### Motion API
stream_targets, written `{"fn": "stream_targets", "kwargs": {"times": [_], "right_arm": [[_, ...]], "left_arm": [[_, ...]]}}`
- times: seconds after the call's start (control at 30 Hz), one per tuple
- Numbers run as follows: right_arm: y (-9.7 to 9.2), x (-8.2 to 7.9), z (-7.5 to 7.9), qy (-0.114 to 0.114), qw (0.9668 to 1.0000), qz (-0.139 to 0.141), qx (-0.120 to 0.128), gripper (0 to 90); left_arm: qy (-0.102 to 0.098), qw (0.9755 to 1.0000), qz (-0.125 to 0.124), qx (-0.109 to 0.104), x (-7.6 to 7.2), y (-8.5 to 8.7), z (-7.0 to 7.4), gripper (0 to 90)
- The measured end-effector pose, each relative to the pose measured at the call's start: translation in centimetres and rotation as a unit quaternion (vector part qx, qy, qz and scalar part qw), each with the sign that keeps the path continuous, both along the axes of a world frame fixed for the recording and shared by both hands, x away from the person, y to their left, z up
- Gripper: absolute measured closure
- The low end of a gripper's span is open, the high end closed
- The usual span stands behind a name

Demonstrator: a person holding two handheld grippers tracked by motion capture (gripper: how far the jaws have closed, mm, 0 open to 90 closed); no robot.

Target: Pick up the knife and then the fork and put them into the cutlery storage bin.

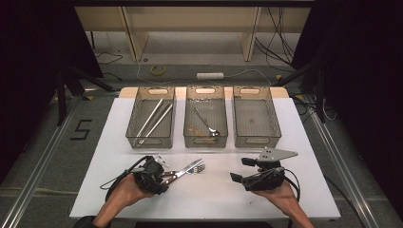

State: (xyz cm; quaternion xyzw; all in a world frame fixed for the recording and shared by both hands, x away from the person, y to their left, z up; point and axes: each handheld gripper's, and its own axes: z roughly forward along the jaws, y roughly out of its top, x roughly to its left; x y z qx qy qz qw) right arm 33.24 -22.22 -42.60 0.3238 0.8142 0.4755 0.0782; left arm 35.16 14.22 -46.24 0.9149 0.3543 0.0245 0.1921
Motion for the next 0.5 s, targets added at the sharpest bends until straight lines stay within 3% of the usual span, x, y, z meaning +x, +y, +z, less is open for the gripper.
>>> {"fn": "stream_targets", "kwargs": {"times": [0.5], "right_arm": [[0.06,-0.01,0.06,-0.001,1.0000,-0.001,-0.001,28.0]], "left_arm": [[-0.007,0.9994,-0.019,0.026,0.40,-0.49,-0.27,71.4]]}}
